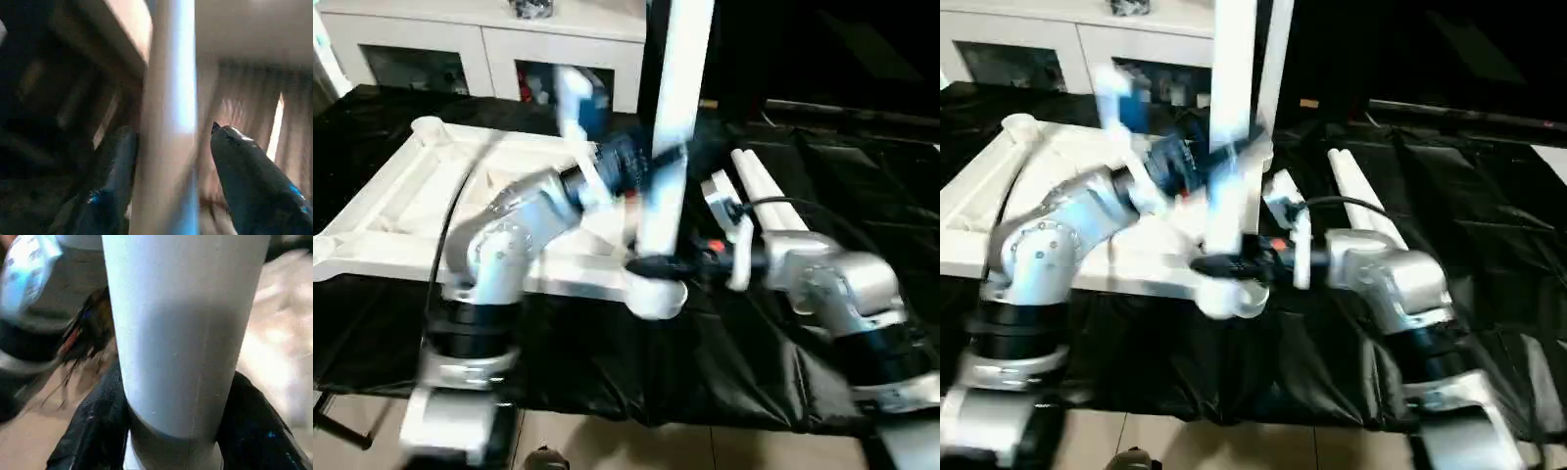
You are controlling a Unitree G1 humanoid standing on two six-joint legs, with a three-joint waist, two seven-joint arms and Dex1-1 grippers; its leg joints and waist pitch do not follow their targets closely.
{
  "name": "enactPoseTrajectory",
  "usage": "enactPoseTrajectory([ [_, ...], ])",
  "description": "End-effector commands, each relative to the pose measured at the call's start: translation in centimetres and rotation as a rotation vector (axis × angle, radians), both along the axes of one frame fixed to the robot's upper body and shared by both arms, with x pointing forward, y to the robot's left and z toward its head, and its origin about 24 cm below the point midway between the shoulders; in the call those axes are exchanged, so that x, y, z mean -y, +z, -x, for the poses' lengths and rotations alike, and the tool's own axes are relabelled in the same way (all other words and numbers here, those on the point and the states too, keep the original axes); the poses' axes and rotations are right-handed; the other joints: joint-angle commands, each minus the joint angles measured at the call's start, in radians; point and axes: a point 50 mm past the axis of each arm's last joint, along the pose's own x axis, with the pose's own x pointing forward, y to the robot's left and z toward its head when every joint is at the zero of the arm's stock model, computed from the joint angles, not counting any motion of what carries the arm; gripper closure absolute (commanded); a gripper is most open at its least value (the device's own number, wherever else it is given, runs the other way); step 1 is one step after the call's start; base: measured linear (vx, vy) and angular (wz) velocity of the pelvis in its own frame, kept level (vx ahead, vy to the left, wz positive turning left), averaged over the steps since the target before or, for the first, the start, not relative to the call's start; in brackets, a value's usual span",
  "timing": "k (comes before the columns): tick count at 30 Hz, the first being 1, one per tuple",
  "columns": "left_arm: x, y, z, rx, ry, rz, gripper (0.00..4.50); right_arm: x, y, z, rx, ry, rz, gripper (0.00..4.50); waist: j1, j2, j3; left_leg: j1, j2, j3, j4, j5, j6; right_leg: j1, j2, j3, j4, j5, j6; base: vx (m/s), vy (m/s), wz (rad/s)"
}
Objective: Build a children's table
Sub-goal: Pick table leg
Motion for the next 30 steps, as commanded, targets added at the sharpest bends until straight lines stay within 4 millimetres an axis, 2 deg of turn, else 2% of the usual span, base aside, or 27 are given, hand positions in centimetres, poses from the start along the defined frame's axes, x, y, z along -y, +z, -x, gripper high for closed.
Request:
enactPoseTrajectory([
  [1, -1.3, 1.4, -0.3, 0.009, 0.081, 0.104, 1.7, 0.8, 0.7, -0.5, 0.026, -0.084, -0.057, 2.57, 0.004, 0.014, -0.083, 0.002, 0.003, 0.002, -0.06, -0.145, -0.014, 0.065, -0.064, 0.049, -0.075, -0.175, -0.147, 0.0, 0.0, 0.0],
  [2, -1.8, 1.4, -0.4, -0.001, 0.108, 0.117, 1.7, 0.9, 0.7, -0.5, 0.035, -0.11, -0.069, 2.57, 0.002, 0.017, -0.084, 0.002, 0.003, 0.001, -0.06, -0.146, -0.014, 0.066, -0.06, 0.048, -0.074, -0.161, -0.144, 0.0, 0.0, 0.0],
  [4, -2.4, 1.2, -0.5, -0.011, 0.148, 0.093, 1.7, 1.2, 0.7, -0.6, 0.044, -0.167, -0.072, 2.57, 0.0, 0.011, -0.084, 0.002, 0.002, 0.002, -0.06, -0.142, -0.01, 0.067, -0.059, 0.047, -0.073, -0.156, -0.135, 0.0, 0.0, 0.0],
  [5, -2.6, 0.8, -0.4, -0.02, 0.169, 0.063, 1.7, 1.4, 0.6, -0.7, 0.048, -0.207, -0.07, 2.57, 0.0, 0.021, -0.085, 0.004, 0.004, 0.001, -0.061, -0.136, -0.013, 0.064, -0.059, 0.048, -0.072, -0.152, -0.13, 0.0, 0.0, 0.0],
  [6, -2.8, 0.3, -0.3, -0.028, 0.206, 0.006, 1.7, 1.8, 0.4, -0.8, 0.047, -0.259, -0.06, 2.57, -0.002, 0.019, -0.085, 0.004, 0.004, 0.001, -0.062, -0.139, -0.015, 0.065, -0.058, 0.048, -0.073, -0.15, -0.128, 0.0, 0.0, 0.0],
  [7, -3.4, -1.1, -0.3, -0.03, 0.312, -0.154, 1.7, 2.5, -0.3, -1.1, 0.046, -0.357, 0.019, 2.57, -0.002, 0.02, -0.085, 0.006, 0.006, -0.001, -0.064, -0.14, -0.019, 0.064, -0.059, 0.048, -0.072, -0.149, -0.126, 0.0, 0.0, 0.0],
  [8, -3.6, -1.5, -0.2, -0.033, 0.342, -0.204, 1.7, 2.7, -0.5, -1.1, 0.053, -0.382, 0.046, 2.57, -0.005, 0.032, -0.088, 0.011, 0.014, -0.007, -0.066, -0.131, -0.031, 0.061, -0.058, 0.047, -0.069, -0.125, -0.113, 0.0, 0.0, 0.0],
  [9, -4.1, -2.8, -0.2, -0.036, 0.434, -0.339, 1.7, 3.2, -1.0, -1.3, 0.072, -0.456, 0.131, 2.57, -0.012, 0.028, -0.085, 0.009, 0.007, -0.001, -0.065, -0.128, -0.029, 0.062, -0.052, 0.048, -0.07, -0.116, -0.107, 0.0, 0.0, 0.0],
  [10, -5.6, -5.2, -0.1, -0.047, 0.604, -0.542, 1.7, 4.0, -1.8, -1.2, 0.108, -0.569, 0.263, 2.57, -0.013, 0.029, -0.085, 0.011, 0.005, 0.0, -0.065, -0.13, -0.039, 0.062, -0.052, 0.049, -0.07, -0.126, -0.094, 0.0, 0.0, 0.0],
  [11, -5.6, -5.2, -0.1, -0.048, 0.607, -0.546, 1.7, 4.1, -1.8, -1.2, 0.108, -0.571, 0.266, 2.58, -0.014, 0.028, -0.083, 0.009, 0.005, -0.002, -0.068, -0.134, -0.049, 0.064, -0.052, 0.05, -0.072, -0.15, -0.067, 0.0, 0.0, 0.0],
  [12, -6.0, -5.9, 0.1, -0.054, 0.648, -0.59, 1.7, 4.4, -2.0, -1.0, 0.119, -0.595, 0.29, 2.59, -0.013, 0.028, -0.083, 0.013, 0.003, 0.0, -0.068, -0.152, -0.052, 0.061, -0.054, 0.051, -0.078, -0.192, -0.053, 0.0, 0.0, 0.0],
  [13, -7.2, -7.3, 0.6, -0.072, 0.737, -0.649, 1.7, 4.6, -2.3, -0.4, 0.1, -0.654, 0.33, 2.59, -0.015, 0.028, -0.083, 0.012, 0.003, 0.001, -0.068, -0.162, -0.052, 0.061, -0.054, 0.051, -0.079, -0.202, -0.056, 0.0, 0.0, 0.0],
  [14, -8.0, -8.0, 1.0, -0.099, 0.792, -0.656, 1.7, 4.7, -2.5, 0.0, 0.102, -0.694, 0.352, 2.59, -0.014, 0.03, -0.082, 0.009, 0.007, -0.003, -0.071, -0.153, -0.053, 0.063, -0.054, 0.052, -0.077, -0.186, -0.056, 0.0, 0.0, 0.0],
  [15, -8.7, -8.8, 1.5, -0.126, 0.857, -0.657, 1.7, 5.0, -2.7, 0.4, 0.103, -0.737, 0.378, 2.59, -0.018, 0.027, -0.08, 0.007, 0.004, -0.001, -0.072, -0.162, -0.049, 0.062, -0.053, 0.051, -0.079, -0.187, -0.057, 0.0, 0.0, 0.0],
  [16, -9.2, -9.2, 2.0, -0.14, 0.921, -0.655, 1.7, 5.1, -2.8, 0.9, 0.127, -0.76, 0.41, 2.59, -0.02, 0.031, -0.081, 0.009, 0.005, -0.003, -0.073, -0.179, -0.05, 0.061, -0.053, 0.051, -0.08, -0.195, -0.061, 0.0, 0.0, 0.0],
  [17, -9.3, -9.4, 2.3, -0.146, 0.955, -0.65, 1.7, 5.3, -2.9, 1.2, 0.148, -0.77, 0.426, 2.59, -0.023, 0.029, -0.079, 0.007, 0.005, -0.002, -0.073, -0.188, -0.049, 0.061, -0.052, 0.051, -0.082, -0.2, -0.06, 0.0, 0.0, 0.0],
  [19, -9.5, -9.8, 2.9, -0.175, 0.997, -0.645, 1.7, 5.3, -2.7, 1.6, 0.171, -0.814, 0.411, 2.59, -0.031, 0.03, -0.073, 0.011, 0.003, -0.001, -0.075, -0.243, -0.039, 0.055, -0.052, 0.05, -0.093, -0.276, -0.057, 0.0, 0.0, 0.0],
  [20, -9.5, -10.3, 3.5, -0.197, 1.04, -0.661, 1.7, 5.4, -2.5, 1.9, 0.207, -0.866, 0.394, 2.59, -0.034, 0.025, -0.072, 0.013, 0.003, 0.0, -0.075, -0.263, -0.032, 0.052, -0.053, 0.049, -0.099, -0.32, -0.046, 0.0, 0.0, 0.0],
  [22, -9.3, -10.7, 4.8, -0.185, 1.096, -0.699, 1.7, 5.5, -1.6, 2.7, 0.271, -0.958, 0.365, 2.59, -0.038, 0.023, -0.069, 0.011, 0.003, -0.001, -0.077, -0.277, -0.024, 0.048, -0.053, 0.048, -0.105, -0.374, -0.024, 0.0, 0.0, 0.0],
  [24, -8.8, -10.8, 5.5, -0.164, 1.113, -0.695, 1.7, 5.8, -1.2, 3.5, 0.211, -1.039, 0.276, 2.59, -0.045, 0.028, -0.066, 0.013, -0.002, -0.001, -0.077, -0.303, -0.017, 0.042, -0.049, 0.047, -0.115, -0.427, 0.009, 0.0, 0.0, 0.0],
  [25, -8.6, -10.9, 5.9, -0.169, 1.119, -0.663, 1.7, 6.0, -1.4, 4.4, 0.109, -1.016, 0.212, 2.59, -0.048, 0.045, -0.064, 0.021, -0.002, -0.003, -0.078, -0.336, -0.014, 0.036, -0.043, 0.046, -0.123, -0.437, 0.016, 0.0, 0.0, 0.0],
  [26, -8.6, -11.0, 6.0, -0.174, 1.12, -0.652, 1.7, 6.1, -1.4, 4.7, 0.081, -1.023, 0.187, 2.59, -0.05, 0.054, -0.063, 0.023, -0.003, -0.005, -0.077, -0.349, -0.011, 0.034, -0.042, 0.045, -0.123, -0.438, 0.017, 0.0, 0.0, 0.0],
  [27, -8.6, -11.0, 6.0, -0.176, 1.119, -0.649, 1.7, 6.1, -1.4, 4.8, 0.073, -1.026, 0.184, 2.59, -0.05, 0.048, -0.064, 0.024, -0.002, -0.005, -0.078, -0.362, -0.01, 0.034, -0.041, 0.043, -0.127, -0.44, 0.019, 0.0, 0.0, 0.0],
  [28, -8.8, -12.1, 6.4, -0.215, 1.106, -0.621, 1.7, 6.4, -2.1, 5.9, -0.023, -1.079, 0.111, 2.59, -0.054, 0.057, -0.063, 0.022, -0.007, -0.008, -0.081, -0.37, -0.008, 0.035, -0.041, 0.041, -0.131, -0.453, 0.024, 0.0, 0.0, 0.0],
  [30, -8.8, -12.7, 6.5, -0.218, 1.104, -0.642, 1.7, 6.6, -2.5, 6.3, -0.036, -1.09, 0.115, 2.59, -0.057, 0.054, -0.063, 0.023, -0.007, -0.006, -0.081, -0.38, -0.006, 0.033, -0.04, 0.039, -0.136, -0.465, 0.029, 0.0, 0.0, 0.0],
])
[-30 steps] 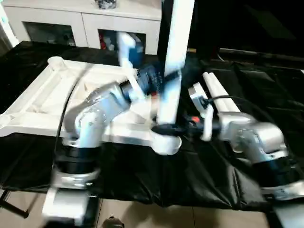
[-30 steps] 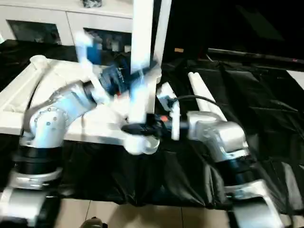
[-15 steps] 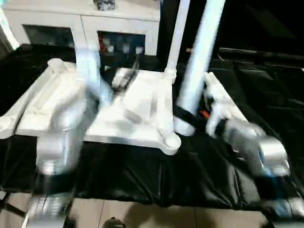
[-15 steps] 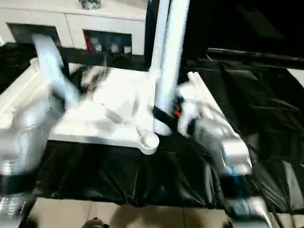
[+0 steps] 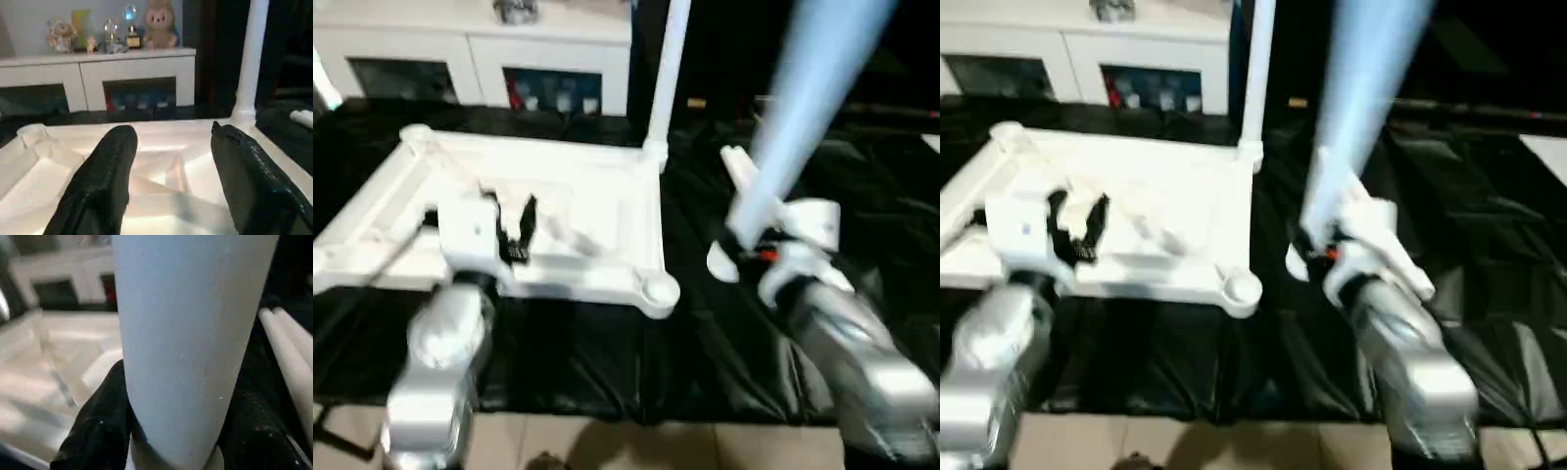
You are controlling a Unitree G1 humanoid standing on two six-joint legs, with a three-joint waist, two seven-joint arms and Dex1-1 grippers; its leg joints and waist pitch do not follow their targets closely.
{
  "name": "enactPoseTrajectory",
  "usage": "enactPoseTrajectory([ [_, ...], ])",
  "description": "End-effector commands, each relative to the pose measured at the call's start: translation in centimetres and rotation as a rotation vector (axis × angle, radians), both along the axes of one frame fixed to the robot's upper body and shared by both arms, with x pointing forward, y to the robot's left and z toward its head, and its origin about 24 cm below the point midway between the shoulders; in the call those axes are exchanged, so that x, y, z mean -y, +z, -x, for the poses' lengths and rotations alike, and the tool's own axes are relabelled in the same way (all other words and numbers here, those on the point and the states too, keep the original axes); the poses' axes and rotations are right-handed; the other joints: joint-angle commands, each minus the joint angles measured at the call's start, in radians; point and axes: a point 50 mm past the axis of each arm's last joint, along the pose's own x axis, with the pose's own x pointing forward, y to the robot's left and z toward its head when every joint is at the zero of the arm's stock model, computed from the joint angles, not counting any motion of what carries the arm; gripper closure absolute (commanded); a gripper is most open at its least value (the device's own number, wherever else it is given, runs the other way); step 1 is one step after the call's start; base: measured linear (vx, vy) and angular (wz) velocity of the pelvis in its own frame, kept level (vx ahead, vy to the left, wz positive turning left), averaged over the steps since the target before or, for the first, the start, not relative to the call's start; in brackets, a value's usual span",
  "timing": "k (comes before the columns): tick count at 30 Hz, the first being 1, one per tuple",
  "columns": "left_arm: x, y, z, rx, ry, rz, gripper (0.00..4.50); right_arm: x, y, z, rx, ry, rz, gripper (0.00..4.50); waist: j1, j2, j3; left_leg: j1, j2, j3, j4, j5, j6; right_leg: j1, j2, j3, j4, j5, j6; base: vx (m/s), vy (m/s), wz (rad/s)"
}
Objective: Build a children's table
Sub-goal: Pick table leg
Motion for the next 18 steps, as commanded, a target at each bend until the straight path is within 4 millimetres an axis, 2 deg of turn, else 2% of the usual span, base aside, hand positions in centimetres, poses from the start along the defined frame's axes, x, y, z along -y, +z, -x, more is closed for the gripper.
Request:
enactPoseTrajectory([
  [1, 0.3, -0.9, 0.2, -0.034, -0.03, -0.031, 1.7, 0.9, -0.3, 0.7, -0.019, -0.059, 0.03, 2.59, -0.016, 0.005, -0.048, 0.005, -0.006, -0.006, -0.077, -0.375, -0.01, 0.029, -0.041, 0.037, -0.116, -0.477, 0.024, 0.0, 0.0, 0.0],
  [2, 0.3, -1.0, 0.3, -0.04, -0.05, -0.03, 1.7, 1.0, -0.4, 0.7, -0.023, -0.082, 0.083, 2.59, -0.021, 0.013, -0.05, 0.007, -0.008, -0.007, -0.076, -0.378, -0.014, 0.027, -0.042, 0.04, -0.117, -0.488, 0.032, 0.0, 0.0, 0.0],
  [3, 0.5, -1.0, 0.4, -0.047, -0.071, -0.008, 1.7, 1.2, -0.3, 0.6, -0.001, -0.09, 0.122, 2.59, -0.025, 0.025, -0.05, 0.006, -0.01, -0.01, -0.077, -0.381, -0.016, 0.027, -0.042, 0.04, -0.116, -0.491, 0.031, 0.0, 0.0, 0.0],
  [4, 0.6, -0.9, 0.4, -0.052, -0.067, 0.0, 1.7, 1.4, 0.3, 0.5, 0.055, -0.104, 0.139, 2.59, -0.031, 0.038, -0.052, 0.002, -0.01, -0.013, -0.076, -0.385, -0.021, 0.032, -0.044, 0.037, -0.117, -0.488, 0.029, 0.0, 0.0, 0.0],
  [5, 0.5, -0.7, 0.3, -0.052, -0.053, 0.0, 1.7, 1.4, 0.9, 0.3, 0.11, -0.113, 0.133, 2.59, -0.04, 0.025, -0.052, 0.002, -0.013, -0.013, -0.074, -0.382, -0.012, 0.03, -0.043, 0.037, -0.121, -0.487, 0.03, 0.0, 0.0, 0.0],
  [6, 0.5, -0.6, 0.1, -0.048, -0.048, 0.003, 1.7, 1.6, 1.2, 0.0, 0.149, -0.13, 0.126, 2.59, -0.04, 0.021, -0.052, 0.001, -0.014, -0.013, -0.073, -0.374, -0.005, 0.03, -0.044, 0.037, -0.122, -0.488, 0.028, 0.0, 0.0, 0.0],
  [7, 0.6, -0.6, 0.0, -0.044, -0.047, 0.01, 1.7, 1.8, 1.4, -0.2, 0.178, -0.147, 0.122, 2.59, -0.045, 0.024, -0.05, -0.007, -0.017, -0.014, -0.073, -0.367, 0.005, 0.032, -0.046, 0.036, -0.12, -0.508, 0.027, 0.0, 0.0, 0.0],
  [8, 0.7, -0.9, -0.2, -0.045, -0.033, -0.004, 1.7, 2.3, 0.8, -0.3, 0.16, -0.157, 0.147, 2.59, -0.05, 0.028, -0.049, 0.0, -0.019, -0.015, -0.071, -0.397, 0.007, 0.031, -0.046, 0.031, -0.125, -0.568, 0.038, 0.0, 0.0, 0.0],
  [9, 0.7, -0.9, -0.2, -0.045, -0.033, -0.004, 1.7, 2.3, 0.8, -0.3, 0.16, -0.157, 0.147, 2.59, -0.057, 0.025, -0.045, 0.017, -0.024, -0.015, -0.067, -0.449, 0.007, 0.026, -0.04, 0.025, -0.134, -0.639, 0.057, 0.0, 0.0, 0.0],
  [10, 0.7, -0.8, -0.2, -0.043, -0.032, 0.014, 1.7, 2.5, 0.3, -0.3, 0.117, -0.153, 0.169, 2.59, -0.063, 0.025, -0.041, 0.024, -0.026, -0.016, -0.068, -0.481, 0.007, 0.024, -0.035, 0.02, -0.14, -0.677, 0.064, 0.0, 0.0, 0.0],
  [11, 0.7, -0.8, -0.2, -0.044, -0.019, 0.043, 1.7, 2.6, -0.3, -0.1, 0.063, -0.134, 0.185, 2.59, -0.076, 0.031, -0.033, 0.048, -0.028, -0.018, -0.063, -0.561, 0.008, 0.022, -0.024, 0.001, -0.156, -0.746, 0.075, 0.0, 0.0, 0.0],
  [12, 0.6, -0.8, -0.2, -0.044, 0.0, 0.053, 1.7, 2.6, -0.6, 0.0, 0.041, -0.121, 0.189, 2.59, -0.086, 0.034, -0.033, 0.069, -0.028, -0.021, -0.058, -0.597, 0.017, 0.022, -0.019, -0.012, -0.168, -0.747, 0.069, 0.0, 0.0, 0.0],
  [13, 0.5, -0.9, -0.3, -0.046, 0.005, 0.054, 1.7, 2.4, -0.6, 0.0, 0.035, -0.106, 0.17, 2.59, -0.094, 0.027, -0.028, 0.079, -0.025, -0.022, -0.058, -0.631, 0.026, 0.023, -0.011, -0.028, -0.177, -0.753, 0.07, 0.0, 0.0, 0.0],
  [14, 0.5, -1.0, -0.2, -0.049, 0.004, 0.055, 1.7, 2.3, -0.6, 0.0, 0.034, -0.093, 0.154, 2.59, -0.104, 0.042, -0.023, 0.089, -0.014, -0.03, -0.07, -0.684, 0.04, 0.043, -0.009, -0.053, -0.181, -0.722, 0.064, 0.0, 0.0, 0.0],
  [15, 0.5, -1.0, -0.3, -0.051, 0.002, 0.045, 1.7, 2.1, -0.7, -0.1, 0.036, -0.072, 0.156, 2.59, -0.115, 0.044, -0.017, 0.085, 0.001, -0.04, -0.084, -0.732, 0.044, 0.054, -0.007, -0.061, -0.17, -0.689, 0.061, 0.028, 0.012, -0.18],
  [16, 0.7, -0.9, -0.2, -0.054, -0.003, 0.051, 1.7, 1.8, -0.8, -0.3, 0.035, -0.052, 0.162, 2.59, -0.117, 0.044, -0.028, 0.045, 0.027, -0.062, -0.11, -0.748, 0.047, 0.106, -0.029, -0.031, -0.102, -0.581, 0.044, 0.028, 0.012, -0.18],
  [17, 0.7, -0.9, -0.2, -0.055, -0.002, 0.054, 1.7, 1.5, -0.7, -0.5, 0.048, -0.039, 0.203, 2.59, -0.119, 0.041, -0.024, 0.039, 0.034, -0.065, -0.122, -0.771, 0.049, 0.108, -0.033, -0.018, -0.089, -0.563, 0.035, 0.0, 0.0, 0.0],
  [18, 0.8, -0.8, -0.2, -0.054, -0.001, 0.056, 1.7, 1.4, -0.7, -0.7, 0.058, -0.033, 0.235, 2.59, -0.107, 0.042, -0.029, -0.091, -0.02, -0.085, -0.129, -0.676, 0.071, 0.195, -0.077, -0.015, -0.039, -0.662, 0.077, 0.018, 0.01, 0.4],
])
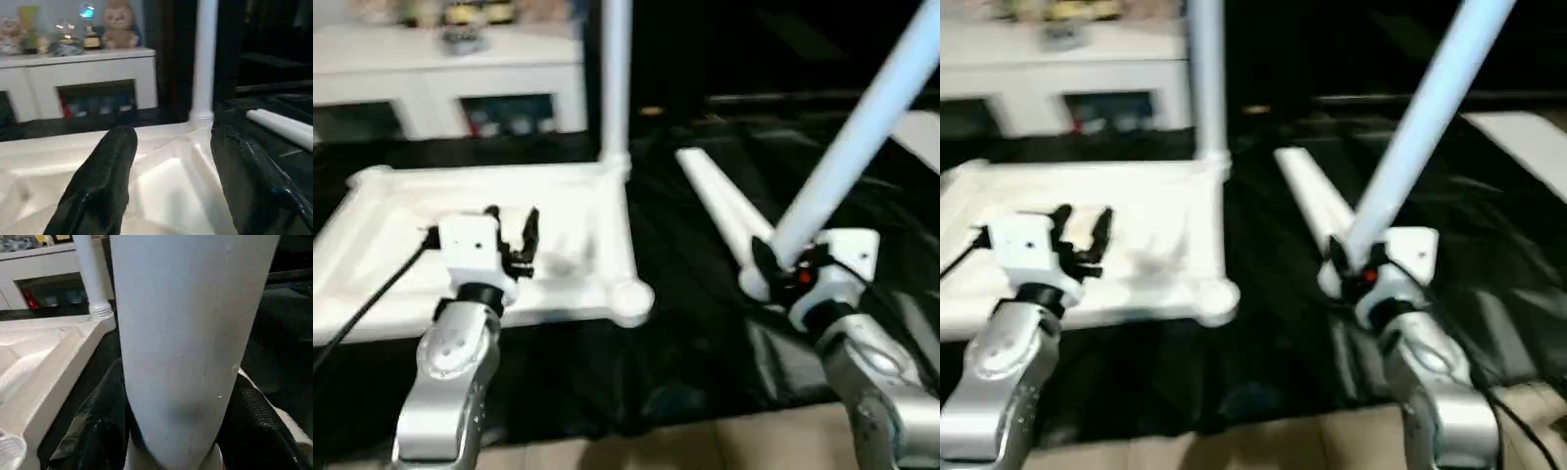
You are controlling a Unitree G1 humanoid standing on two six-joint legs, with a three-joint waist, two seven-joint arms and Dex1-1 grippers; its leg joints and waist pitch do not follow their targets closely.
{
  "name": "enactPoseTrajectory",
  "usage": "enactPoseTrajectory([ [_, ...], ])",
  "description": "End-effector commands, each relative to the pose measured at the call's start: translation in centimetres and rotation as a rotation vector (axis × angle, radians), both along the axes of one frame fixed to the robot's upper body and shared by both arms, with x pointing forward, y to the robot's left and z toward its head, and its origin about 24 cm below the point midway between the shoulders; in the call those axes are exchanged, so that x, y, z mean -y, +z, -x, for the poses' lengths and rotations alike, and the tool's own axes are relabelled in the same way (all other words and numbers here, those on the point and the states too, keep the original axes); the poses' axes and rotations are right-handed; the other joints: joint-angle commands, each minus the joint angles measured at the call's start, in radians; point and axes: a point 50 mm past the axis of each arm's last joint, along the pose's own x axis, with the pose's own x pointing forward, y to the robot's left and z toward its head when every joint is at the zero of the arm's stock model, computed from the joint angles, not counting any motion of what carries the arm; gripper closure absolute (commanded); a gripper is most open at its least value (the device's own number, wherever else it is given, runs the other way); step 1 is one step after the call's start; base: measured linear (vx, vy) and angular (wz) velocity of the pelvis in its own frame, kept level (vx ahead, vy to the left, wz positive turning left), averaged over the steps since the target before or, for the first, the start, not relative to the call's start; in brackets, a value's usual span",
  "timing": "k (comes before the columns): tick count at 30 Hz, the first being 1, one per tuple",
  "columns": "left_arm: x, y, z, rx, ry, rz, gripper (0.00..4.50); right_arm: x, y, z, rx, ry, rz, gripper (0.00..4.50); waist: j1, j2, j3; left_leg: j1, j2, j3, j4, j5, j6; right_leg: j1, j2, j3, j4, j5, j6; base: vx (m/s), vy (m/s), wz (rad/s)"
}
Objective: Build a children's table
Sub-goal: Pick table leg
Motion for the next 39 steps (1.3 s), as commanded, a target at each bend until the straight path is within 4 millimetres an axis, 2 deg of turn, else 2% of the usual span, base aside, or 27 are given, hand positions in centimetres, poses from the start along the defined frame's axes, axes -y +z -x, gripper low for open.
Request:
enactPoseTrajectory([
  [1, 0.2, -0.1, 0.0, -0.006, -0.005, -0.001, 1.7, -1.2, 0.5, -0.7, 0.034, 0.083, 0.044, 2.59, 0.018, -0.032, -0.044, -0.075, -0.037, -0.007, -0.055, -0.479, 0.086, 0.062, -0.103, 0.046, -0.102, -0.862, 0.076, 0.018, 0.01, 0.4],
  [2, 0.2, -0.3, 0.0, -0.011, -0.006, -0.014, 1.7, -1.5, 0.3, -0.7, 0.036, 0.101, 0.051, 2.59, 0.014, -0.036, -0.042, -0.048, -0.049, 0.011, 0.036, -0.333, 0.088, 0.04, -0.16, 0.011, -0.158, -1.032, 0.046, 0.045, 0.011, 0.61],
  [3, 0.2, -0.3, 0.0, -0.011, -0.006, -0.014, 1.7, -1.5, 0.3, -0.7, 0.036, 0.101, 0.051, 2.59, 0.012, -0.039, -0.039, -0.064, -0.044, 0.012, 0.041, -0.291, 0.096, 0.052, -0.165, 0.0, -0.16, -1.024, 0.037, 0.066, 0.012, 0.53],
  [4, 0.2, -0.3, -0.1, -0.009, -0.009, -0.022, 1.7, -1.8, 0.2, -0.8, 0.037, 0.114, 0.035, 2.59, 0.019, -0.024, -0.043, -0.091, -0.022, 0.002, 0.014, -0.256, 0.11, 0.092, -0.162, -0.013, -0.143, -0.9, 0.005, 0.066, 0.012, 0.53],
  [5, 0.2, -0.2, -0.2, -0.007, -0.011, -0.026, 1.7, -2.0, 0.2, -0.8, 0.037, 0.122, 0.017, 2.59, 0.017, -0.014, -0.038, -0.099, -0.019, -0.013, -0.02, -0.294, 0.12, 0.097, -0.118, -0.037, -0.122, -0.772, -0.019, 0.095, 0.021, 0.56],
  [6, 0.1, 0.0, -0.3, -0.001, -0.011, -0.031, 1.7, -2.3, 0.2, -0.9, 0.031, 0.131, -0.022, 2.59, 0.012, -0.004, -0.046, -0.069, -0.009, -0.014, -0.032, -0.312, 0.11, 0.084, -0.09, -0.031, -0.113, -0.698, -0.043, 0.104, 0.005, 0.43],
  [7, 0.1, 0.2, -0.5, 0.007, -0.009, -0.032, 1.7, -2.8, 0.2, -1.0, 0.029, 0.16, -0.054, 2.59, 0.002, 0.008, -0.052, 0.003, 0.029, -0.025, -0.057, -0.388, 0.091, 0.037, -0.041, -0.009, -0.082, -0.509, -0.107, 0.104, 0.005, 0.43],
  [8, -0.1, 0.3, -0.6, 0.01, -0.002, -0.031, 1.7, -3.3, 0.3, -1.2, 0.042, 0.193, -0.066, 2.59, 0.002, 0.025, -0.055, 0.034, 0.052, -0.042, -0.083, -0.417, 0.106, 0.02, -0.012, 0.007, -0.043, -0.332, -0.157, 0.105, 0.016, 0.24],
  [10, -0.3, 0.3, -0.7, 0.014, 0.013, -0.036, 1.7, -3.7, 0.5, -1.2, 0.065, 0.222, -0.094, 2.59, 0.003, 0.014, -0.052, 0.061, 0.061, -0.045, -0.09, -0.428, 0.145, -0.002, -0.01, 0.035, -0.014, -0.17, -0.209, 0.131, 0.041, 0.19],
  [11, -0.5, 0.3, -0.7, 0.009, 0.023, -0.033, 1.7, -4.0, 0.5, -1.4, 0.076, 0.232, -0.095, 2.59, 0.006, -0.016, -0.055, 0.041, 0.036, -0.023, -0.081, -0.323, 0.199, 0.019, -0.021, 0.054, -0.023, -0.087, -0.232, 0.148, 0.038, 0.12],
  [12, -0.8, 0.2, -0.7, 0.014, 0.053, -0.024, 1.7, -4.3, 0.4, -1.7, 0.073, 0.251, -0.104, 2.59, 0.02, -0.013, -0.061, 0.016, 0.013, -0.003, -0.068, -0.235, 0.223, 0.048, -0.033, 0.066, -0.03, -0.045, -0.24, 0.087, 0.036, 0.01],
  [13, -1.0, 0.0, -0.8, 0.006, 0.067, 0.003, 1.7, -4.7, 0.5, -2.0, 0.078, 0.268, -0.138, 2.59, 0.05, -0.034, -0.087, -0.065, -0.034, 0.026, -0.018, 0.119, 0.294, 0.113, -0.047, 0.094, -0.024, 0.17, -0.211, 0.087, 0.036, 0.01],
  [15, -1.0, -0.2, -0.8, -0.005, 0.068, 0.015, 1.7, -4.8, 0.5, -2.3, 0.09, 0.264, -0.161, 2.59, 0.059, -0.025, -0.104, -0.054, -0.029, 0.014, -0.007, 0.321, 0.312, 0.087, -0.03, 0.091, 0.017, 0.342, -0.21, 0.088, 0.006, 0.04],
  [16, -1.1, -0.3, -0.9, -0.008, 0.084, 0.008, 1.7, -4.6, 0.4, -2.7, 0.07, 0.25, -0.162, 2.59, 0.056, -0.043, -0.118, -0.029, -0.026, -0.003, 0.013, 0.556, 0.318, 0.062, -0.004, 0.087, 0.05, 0.506, -0.197, 0.103, -0.012, 0.07],
  [17, -1.1, -0.3, -0.9, -0.008, 0.084, 0.008, 1.7, -4.6, 0.4, -2.7, 0.07, 0.25, -0.162, 2.59, 0.059, -0.036, -0.125, -0.009, -0.03, -0.012, 0.024, 0.684, 0.317, 0.042, 0.006, 0.09, 0.064, 0.578, -0.183, 0.07, -0.031, 0.05],
  [18, -1.2, -0.3, -1.1, -0.007, 0.097, 0.0, 1.7, -4.5, 0.3, -3.0, 0.053, 0.241, -0.159, 2.59, 0.063, -0.033, -0.128, 0.025, -0.02, -0.033, 0.042, 0.898, 0.302, 0.001, 0.013, 0.102, 0.065, 0.619, -0.126, 0.0, 0.0, 0.0],
  [19, -1.2, -0.3, -1.5, -0.006, 0.101, -0.006, 1.7, -3.9, 0.5, -3.7, 0.062, 0.205, -0.147, 2.59, 0.073, -0.048, -0.111, -0.006, -0.028, -0.012, 0.032, 0.808, 0.239, 0.007, -0.005, 0.123, 0.042, 0.54, -0.083, 0.0, 0.0, 0.0],
  [21, -1.1, -0.4, -1.9, -0.01, 0.087, -0.006, 1.7, -3.6, 0.6, -3.9, 0.08, 0.193, -0.129, 2.59, 0.087, -0.06, -0.104, -0.025, -0.024, 0.01, 0.013, 0.583, 0.182, 0.023, -0.015, 0.134, 0.035, 0.492, -0.084, -0.031, -0.009, 0.03],
  [23, -0.7, -0.7, -2.8, -0.015, 0.027, -0.06, 1.7, -3.1, 0.4, -4.0, 0.084, 0.198, -0.083, 2.59, 0.108, -0.048, -0.084, -0.026, 0.004, 0.026, -0.024, 0.186, 0.088, 0.021, -0.026, 0.139, 0.011, 0.254, -0.122, -0.072, -0.023, 0.06],
  [25, -0.2, -1.2, -3.8, -0.063, -0.083, -0.07, 1.7, -2.6, 0.1, -4.2, 0.066, 0.176, -0.06, 2.59, 0.108, -0.031, -0.071, -0.02, 0.013, 0.031, -0.048, -0.027, 0.012, 0.017, -0.029, 0.138, -0.002, 0.072, -0.134, -0.106, -0.02, -0.01],
  [26, 0.0, -1.4, -4.1, -0.085, -0.123, -0.063, 1.7, -2.5, 0.0, -4.3, 0.056, 0.167, -0.065, 2.59, 0.11, -0.04, -0.069, -0.013, 0.014, 0.035, -0.058, -0.115, -0.011, 0.015, -0.031, 0.14, -0.011, -0.015, -0.129, -0.119, -0.009, 0.0],
  [27, 0.3, -1.2, -4.5, -0.082, -0.181, -0.079, 1.7, -2.5, -0.1, -4.2, 0.042, 0.189, -0.06, 2.59, 0.112, -0.012, -0.07, -0.009, 0.013, 0.032, -0.06, -0.149, -0.026, 0.01, -0.032, 0.141, -0.009, -0.045, -0.129, -0.121, -0.001, 0.0],
  [28, 0.5, -1.0, -4.7, -0.079, -0.209, -0.083, 1.7, -2.3, -0.2, -4.2, 0.04, 0.192, -0.039, 2.59, 0.107, -0.028, -0.065, -0.012, 0.016, 0.034, -0.069, -0.214, -0.037, 0.009, -0.031, 0.142, -0.02, -0.115, -0.125, -0.121, -0.001, 0.0],
  [29, 0.5, -1.0, -4.7, -0.079, -0.209, -0.083, 1.7, -2.3, -0.2, -4.2, 0.04, 0.192, -0.039, 2.59, 0.109, -0.015, -0.067, -0.014, 0.016, 0.031, -0.07, -0.225, -0.042, 0.011, -0.033, 0.142, -0.018, -0.127, -0.126, -0.115, 0.003, -0.02],
  [30, 0.6, -0.8, -4.9, -0.072, -0.215, -0.1, 1.7, -2.1, -0.3, -4.1, 0.042, 0.184, -0.029, 2.59, 0.106, -0.026, -0.064, -0.019, 0.016, 0.034, -0.072, -0.242, -0.04, 0.008, -0.035, 0.144, -0.025, -0.162, -0.13, -0.096, -0.002, 0.0],
  [31, 0.6, -0.8, -4.9, -0.068, -0.214, -0.107, 1.7, -2.1, -0.3, -4.1, 0.042, 0.182, -0.029, 2.59, 0.107, -0.009, -0.063, -0.02, 0.015, 0.033, -0.072, -0.248, -0.04, 0.005, -0.036, 0.144, -0.025, -0.174, -0.132, -0.096, -0.002, 0.0],
  [39, 2.1, -0.3, -5.1, -0.022, -0.2, 0.016, 1.7, -1.2, -1.2, -3.4, 0.019, 0.095, -0.026, 2.59, 0.098, -0.02, -0.065, -0.038, 0.013, 0.04, -0.069, -0.202, -0.015, 0.0, -0.034, 0.142, -0.037, -0.247, -0.125, -0.024, -0.004, 0.0],
])
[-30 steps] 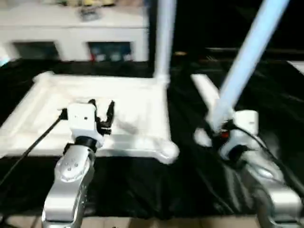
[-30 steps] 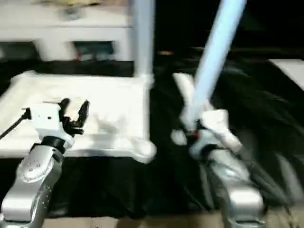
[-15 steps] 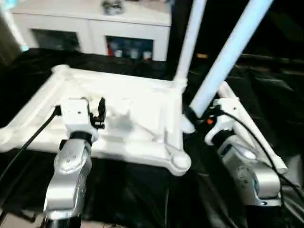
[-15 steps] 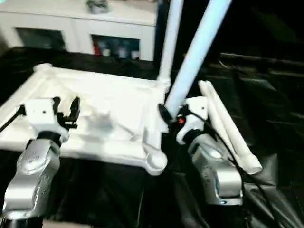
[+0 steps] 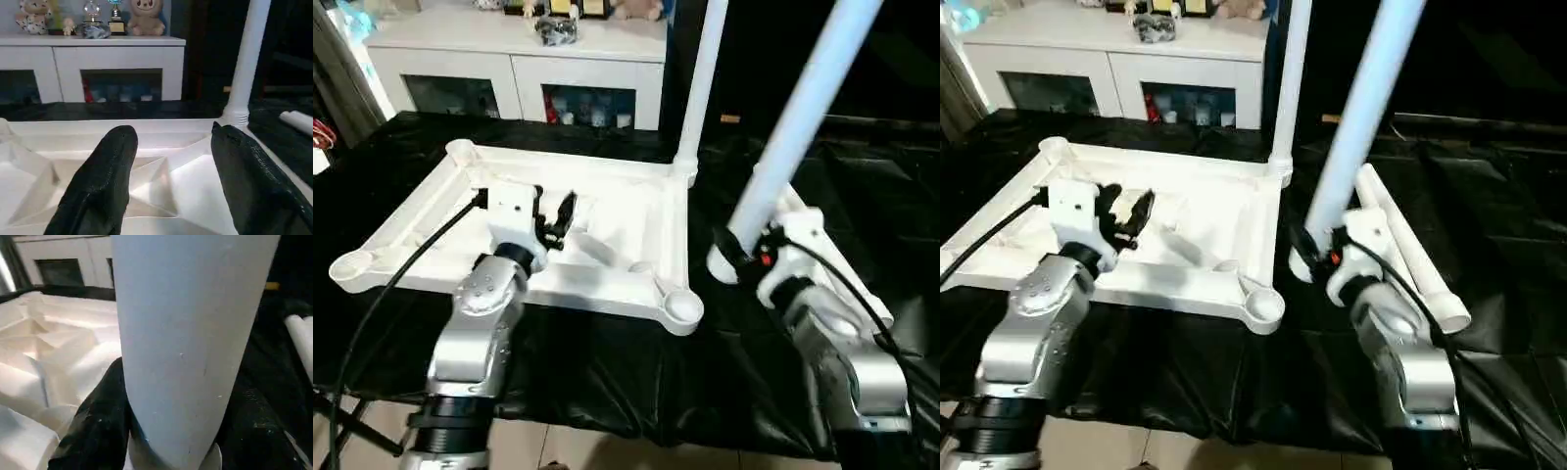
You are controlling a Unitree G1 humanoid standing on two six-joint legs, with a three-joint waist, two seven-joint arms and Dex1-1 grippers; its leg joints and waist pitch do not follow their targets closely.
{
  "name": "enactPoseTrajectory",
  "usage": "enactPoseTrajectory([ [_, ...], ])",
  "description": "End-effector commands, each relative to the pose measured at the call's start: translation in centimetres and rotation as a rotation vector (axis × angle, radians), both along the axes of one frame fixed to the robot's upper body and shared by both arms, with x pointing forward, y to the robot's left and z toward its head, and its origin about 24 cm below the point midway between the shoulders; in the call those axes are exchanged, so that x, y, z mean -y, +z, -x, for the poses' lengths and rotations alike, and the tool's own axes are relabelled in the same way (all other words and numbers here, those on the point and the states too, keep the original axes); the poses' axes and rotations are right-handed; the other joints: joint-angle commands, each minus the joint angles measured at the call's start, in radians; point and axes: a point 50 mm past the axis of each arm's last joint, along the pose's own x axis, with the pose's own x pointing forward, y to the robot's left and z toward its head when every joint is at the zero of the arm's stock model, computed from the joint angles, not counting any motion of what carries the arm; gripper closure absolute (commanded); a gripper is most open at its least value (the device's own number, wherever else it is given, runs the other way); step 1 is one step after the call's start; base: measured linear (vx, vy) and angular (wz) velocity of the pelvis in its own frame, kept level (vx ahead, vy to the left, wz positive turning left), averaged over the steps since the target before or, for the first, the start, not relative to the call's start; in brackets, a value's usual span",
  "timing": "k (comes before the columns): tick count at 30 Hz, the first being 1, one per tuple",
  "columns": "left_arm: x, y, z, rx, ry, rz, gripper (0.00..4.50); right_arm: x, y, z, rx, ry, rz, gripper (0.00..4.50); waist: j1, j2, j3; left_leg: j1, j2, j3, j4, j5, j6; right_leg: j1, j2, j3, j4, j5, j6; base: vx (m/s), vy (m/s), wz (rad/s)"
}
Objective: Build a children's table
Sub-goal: Pick table leg
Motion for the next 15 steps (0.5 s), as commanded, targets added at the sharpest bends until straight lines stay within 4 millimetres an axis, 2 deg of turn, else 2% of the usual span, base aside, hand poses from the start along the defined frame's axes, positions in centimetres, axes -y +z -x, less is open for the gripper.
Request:
enactPoseTrajectory([
  [1, 0.9, 0.2, 0.4, 0.041, -0.117, -0.025, 1.7, 0.1, 0.3, -0.1, 0.013, -0.005, 0.004, 2.59, 0.001, -0.004, -0.051, 0.0, 0.018, 0.003, -0.092, -0.196, -0.026, 0.021, -0.048, 0.032, -0.097, -0.192, -0.146, 0.0, 0.0, 0.0],
  [2, 1.5, 0.1, 0.8, 0.034, -0.253, 0.004, 1.51, -0.1, 0.5, -0.1, 0.018, 0.021, 0.009, 2.59, 0.003, -0.01, -0.052, 0.0, 0.018, 0.004, -0.092, -0.179, -0.02, 0.019, -0.049, 0.032, -0.097, -0.186, -0.143, 0.0, 0.0, 0.0],
  [3, 1.6, 0.1, 0.9, 0.031, -0.29, 0.012, 1.51, -0.1, 0.6, -0.1, 0.02, 0.029, 0.009, 2.59, 0.001, -0.017, -0.053, 0.0, 0.019, 0.008, -0.092, -0.174, -0.018, 0.017, -0.047, 0.033, -0.097, -0.176, -0.143, 0.0, 0.0, 0.0],
  [4, 2.1, 0.1, 1.4, 0.012, -0.434, 0.027, 1.41, -0.2, 0.9, -0.2, 0.031, 0.061, 0.011, 2.59, 0.003, -0.026, -0.058, 0.001, 0.018, 0.011, -0.091, -0.155, -0.012, 0.017, -0.045, 0.033, -0.092, -0.135, -0.148, 0.0, 0.0, 0.0],
  [5, 2.4, -0.2, 1.7, -0.016, -0.549, -0.018, 1.41, -0.2, 1.1, -0.3, 0.036, 0.089, 0.011, 2.59, 0.008, -0.026, -0.065, -0.002, 0.017, 0.013, -0.087, -0.103, -0.001, 0.019, -0.044, 0.033, -0.081, -0.061, -0.155, 0.0, 0.0, 0.0],
  [6, 2.4, -0.2, 1.7, -0.016, -0.549, -0.018, 1.33, -0.2, 1.1, -0.3, 0.036, 0.089, 0.011, 2.59, 0.01, -0.019, -0.067, -0.001, 0.016, 0.016, -0.084, -0.064, 0.011, 0.013, -0.039, 0.032, -0.073, 0.01, -0.161, 0.0, 0.0, 0.0],
  [7, 2.6, -0.5, 1.9, -0.043, -0.628, -0.06, 1.23, -0.1, 1.3, -0.4, 0.035, 0.111, 0.012, 2.59, 0.006, -0.019, -0.065, -0.002, 0.016, 0.018, -0.084, -0.06, 0.016, 0.011, -0.037, 0.032, -0.073, 0.04, -0.166, 0.0, 0.0, 0.0],
  [8, 2.6, -1.1, 1.9, -0.081, -0.728, -0.137, 1.1, 0.0, 1.3, -0.5, 0.02, 0.163, 0.002, 2.59, 0.009, -0.03, -0.067, -0.005, 0.015, 0.02, -0.082, -0.041, 0.03, 0.017, -0.039, 0.032, -0.068, 0.074, -0.172, 0.0, 0.0, 0.0],
  [9, 2.6, -1.9, 1.9, -0.134, -0.832, -0.227, 1.0, 0.1, 1.2, -0.5, 0.002, 0.219, -0.004, 2.59, 0.014, -0.038, -0.067, -0.003, 0.013, 0.023, -0.081, -0.034, 0.058, 0.015, -0.038, 0.032, -0.072, 0.07, -0.169, 0.0, 0.0, 0.0],
  [10, 2.5, -2.4, 1.8, -0.173, -0.899, -0.281, 1.0, 0.3, 1.2, -0.5, -0.011, 0.257, -0.007, 2.59, 0.016, -0.032, -0.07, -0.001, 0.013, 0.023, -0.08, -0.026, 0.063, 0.013, -0.038, 0.033, -0.068, 0.078, -0.17, 0.0, 0.0, 0.0],
  [11, 2.5, -2.6, 1.8, -0.187, -0.916, -0.302, 0.88, 0.3, 1.2, -0.5, -0.015, 0.27, -0.007, 2.59, 0.012, -0.031, -0.065, -0.002, 0.015, 0.025, -0.082, -0.028, 0.062, 0.01, -0.038, 0.032, -0.068, 0.083, -0.177, 0.0, 0.0, 0.0],
  [12, 2.3, -3.2, 1.6, -0.238, -0.973, -0.361, 0.8, 0.4, 1.1, -0.4, -0.025, 0.304, 0.005, 2.59, 0.013, -0.033, -0.062, -0.005, 0.018, 0.026, -0.083, -0.042, 0.057, 0.01, -0.042, 0.032, -0.071, 0.08, -0.184, 0.0, 0.0, 0.0],
  [13, 2.2, -3.6, 1.5, -0.276, -1.024, -0.397, 0.71, 0.4, 0.9, -0.4, -0.025, 0.322, 0.031, 2.59, 0.015, -0.033, -0.062, -0.002, 0.018, 0.027, -0.085, -0.06, 0.054, 0.009, -0.042, 0.031, -0.073, 0.059, -0.183, 0.0, 0.0, 0.0],
  [14, 2.0, -3.8, 1.4, -0.304, -1.06, -0.419, 0.65, 0.4, 0.8, -0.4, -0.025, 0.334, 0.049, 2.59, 0.015, -0.028, -0.063, 0.001, 0.019, 0.028, -0.086, -0.076, 0.042, 0.008, -0.043, 0.032, -0.073, 0.041, -0.186, 0.0, 0.0, 0.0],
  [15, 1.9, -4.0, 1.3, -0.327, -1.1, -0.448, 0.65, 0.4, 0.8, -0.3, -0.021, 0.35, 0.069, 2.59, 0.016, -0.03, -0.062, -0.001, 0.021, 0.026, -0.087, -0.079, 0.037, 0.01, -0.046, 0.032, -0.073, 0.04, -0.19, 0.0, 0.0, 0.0],
])
